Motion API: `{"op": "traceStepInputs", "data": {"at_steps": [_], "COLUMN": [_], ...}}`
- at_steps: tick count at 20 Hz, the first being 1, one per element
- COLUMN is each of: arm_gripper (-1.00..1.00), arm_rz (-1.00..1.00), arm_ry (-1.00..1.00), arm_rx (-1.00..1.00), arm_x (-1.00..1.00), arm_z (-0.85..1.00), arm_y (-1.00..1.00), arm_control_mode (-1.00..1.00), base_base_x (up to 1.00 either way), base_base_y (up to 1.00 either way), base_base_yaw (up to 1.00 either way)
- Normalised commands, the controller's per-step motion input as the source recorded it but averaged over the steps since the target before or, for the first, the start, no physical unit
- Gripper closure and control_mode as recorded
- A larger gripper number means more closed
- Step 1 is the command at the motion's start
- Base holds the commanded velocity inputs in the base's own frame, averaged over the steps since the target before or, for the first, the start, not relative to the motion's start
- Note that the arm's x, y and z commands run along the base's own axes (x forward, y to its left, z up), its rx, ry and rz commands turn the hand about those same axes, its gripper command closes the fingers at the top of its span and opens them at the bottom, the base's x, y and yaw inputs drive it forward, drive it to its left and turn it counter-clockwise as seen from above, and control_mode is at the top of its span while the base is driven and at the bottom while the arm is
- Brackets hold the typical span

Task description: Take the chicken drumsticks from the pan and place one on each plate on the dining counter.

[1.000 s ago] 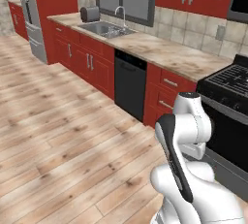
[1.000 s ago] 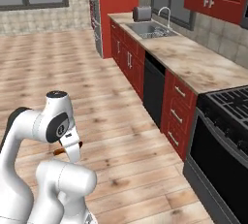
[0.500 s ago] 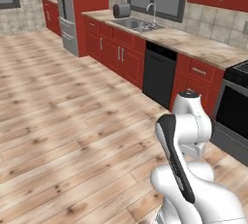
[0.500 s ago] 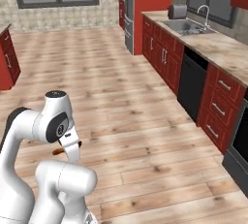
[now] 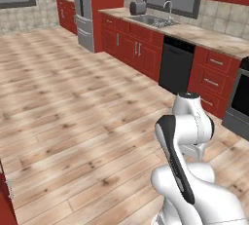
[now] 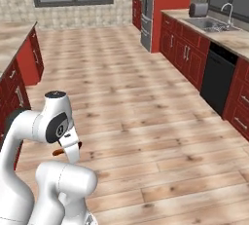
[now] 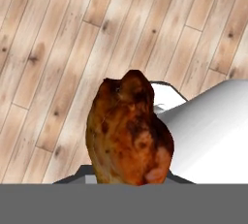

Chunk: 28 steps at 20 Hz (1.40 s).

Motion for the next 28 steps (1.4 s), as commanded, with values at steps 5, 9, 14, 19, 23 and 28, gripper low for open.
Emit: {"op": "traceStepInputs", "data": {"at_steps": [5, 9, 14, 19, 23, 28], "arm_gripper": [1.0, 1.0, 1.0, 1.0, 1.0, 1.0], "arm_rz": [0.0, 0.0, 0.0, 0.0, 0.0, 0.0], "arm_ry": [0.0, 0.0, 0.0, 0.0, 0.0, 0.0], "arm_rx": [0.0, 0.0, 0.0, 0.0, 0.0, 0.0], "arm_x": [0.0, 0.0, 0.0, 0.0, 0.0, 0.0], "arm_z": [0.0, 0.0, 0.0, 0.0, 0.0, 0.0], "arm_y": [0.0, 0.0, 0.0, 0.0, 0.0, 0.0], "arm_control_mode": [1.0, 1.0, 1.0, 1.0, 1.0, 1.0], "base_base_x": [-0.68, -0.18, -0.03, 0.0, 0.0, 0.0], "base_base_y": [1.0, 1.0, 1.0, 1.0, 1.0, 1.0], "base_base_yaw": [0.0, 0.0, -0.04, -0.15, -0.27, -0.23]}}
